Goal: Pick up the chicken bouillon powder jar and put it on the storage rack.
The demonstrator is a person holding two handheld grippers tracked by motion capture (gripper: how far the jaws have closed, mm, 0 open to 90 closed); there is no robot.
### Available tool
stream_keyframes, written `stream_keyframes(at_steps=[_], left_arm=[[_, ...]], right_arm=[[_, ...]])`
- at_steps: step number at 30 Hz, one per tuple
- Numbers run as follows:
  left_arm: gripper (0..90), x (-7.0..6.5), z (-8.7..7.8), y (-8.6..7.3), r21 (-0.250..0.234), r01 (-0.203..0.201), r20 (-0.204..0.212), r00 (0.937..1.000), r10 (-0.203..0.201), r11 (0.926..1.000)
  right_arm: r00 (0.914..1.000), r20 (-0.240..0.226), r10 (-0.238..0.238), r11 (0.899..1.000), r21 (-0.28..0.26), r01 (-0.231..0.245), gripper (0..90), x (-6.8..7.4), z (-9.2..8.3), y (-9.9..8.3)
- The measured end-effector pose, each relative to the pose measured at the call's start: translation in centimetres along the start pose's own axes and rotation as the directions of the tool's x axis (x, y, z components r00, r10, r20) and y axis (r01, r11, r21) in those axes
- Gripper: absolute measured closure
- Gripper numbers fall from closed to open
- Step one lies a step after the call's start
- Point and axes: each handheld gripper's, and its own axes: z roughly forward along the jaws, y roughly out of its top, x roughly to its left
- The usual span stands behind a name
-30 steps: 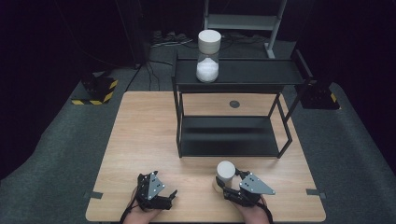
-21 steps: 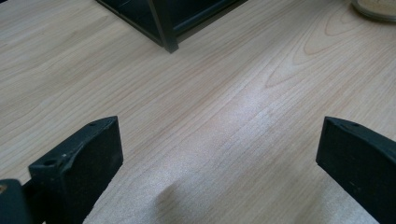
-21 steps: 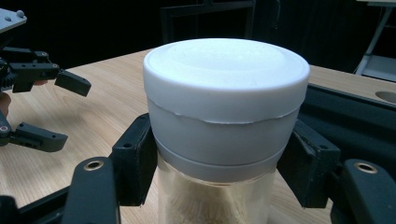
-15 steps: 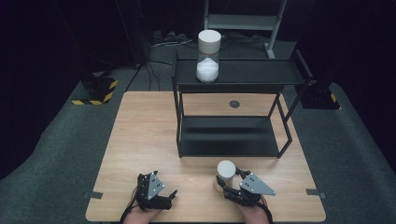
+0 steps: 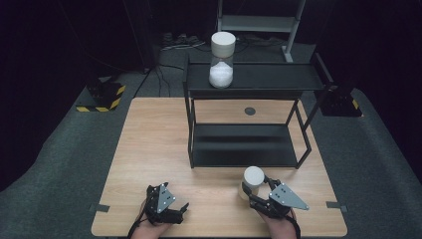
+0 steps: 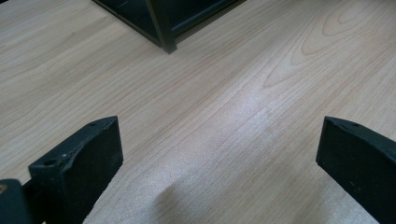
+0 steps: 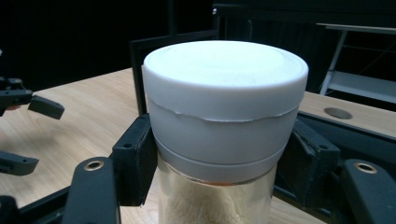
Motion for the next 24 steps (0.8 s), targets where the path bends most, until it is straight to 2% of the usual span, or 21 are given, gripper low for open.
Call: stream_keyframes(at_steps=[24], left_arm=[[0.9, 0.1, 0.0, 0.0, 0.000, -0.002, 0.004, 1.0000, 0.002, 1.0000]], right_arm=[[0.9931, 0.116, 0.013, 0.999, -0.041, -0.009, 34.5, -2.0, -3.4, 0.8]])
